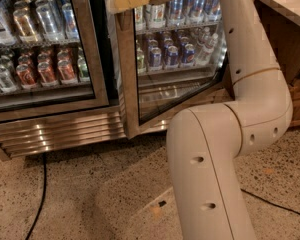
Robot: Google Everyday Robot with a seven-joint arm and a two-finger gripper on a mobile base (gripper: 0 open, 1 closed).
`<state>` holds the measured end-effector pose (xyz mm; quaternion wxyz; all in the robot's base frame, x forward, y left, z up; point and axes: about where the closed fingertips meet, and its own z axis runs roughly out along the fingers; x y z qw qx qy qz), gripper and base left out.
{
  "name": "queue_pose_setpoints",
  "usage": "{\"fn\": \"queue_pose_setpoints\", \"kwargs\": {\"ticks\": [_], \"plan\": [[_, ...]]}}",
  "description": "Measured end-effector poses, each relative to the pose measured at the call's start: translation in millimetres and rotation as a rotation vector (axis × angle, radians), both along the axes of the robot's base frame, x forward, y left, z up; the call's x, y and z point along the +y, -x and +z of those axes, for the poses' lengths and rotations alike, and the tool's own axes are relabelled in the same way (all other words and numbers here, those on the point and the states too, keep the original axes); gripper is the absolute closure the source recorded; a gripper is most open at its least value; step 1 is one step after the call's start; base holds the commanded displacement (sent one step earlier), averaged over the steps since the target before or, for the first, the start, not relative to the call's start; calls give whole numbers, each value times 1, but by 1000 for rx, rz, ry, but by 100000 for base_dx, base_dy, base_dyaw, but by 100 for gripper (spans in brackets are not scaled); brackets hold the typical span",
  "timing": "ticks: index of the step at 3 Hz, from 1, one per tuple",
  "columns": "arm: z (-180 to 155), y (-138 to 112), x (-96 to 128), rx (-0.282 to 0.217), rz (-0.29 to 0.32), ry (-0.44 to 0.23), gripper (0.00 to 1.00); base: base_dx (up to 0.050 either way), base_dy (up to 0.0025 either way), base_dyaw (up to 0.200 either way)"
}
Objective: Open right fridge door
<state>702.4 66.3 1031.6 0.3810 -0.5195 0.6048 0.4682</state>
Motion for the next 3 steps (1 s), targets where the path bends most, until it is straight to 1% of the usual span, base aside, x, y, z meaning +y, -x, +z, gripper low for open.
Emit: {"fn": "queue_pose_setpoints", "kwargs": {"ticks": [1, 2, 3], "plan": [[1, 1, 4, 0, 0, 0, 3, 0, 0, 0], [0, -5, 4, 5, -17, 10, 1, 0, 0, 0], [1, -3, 7, 5, -17, 10, 1, 4996, 3, -66]]}}
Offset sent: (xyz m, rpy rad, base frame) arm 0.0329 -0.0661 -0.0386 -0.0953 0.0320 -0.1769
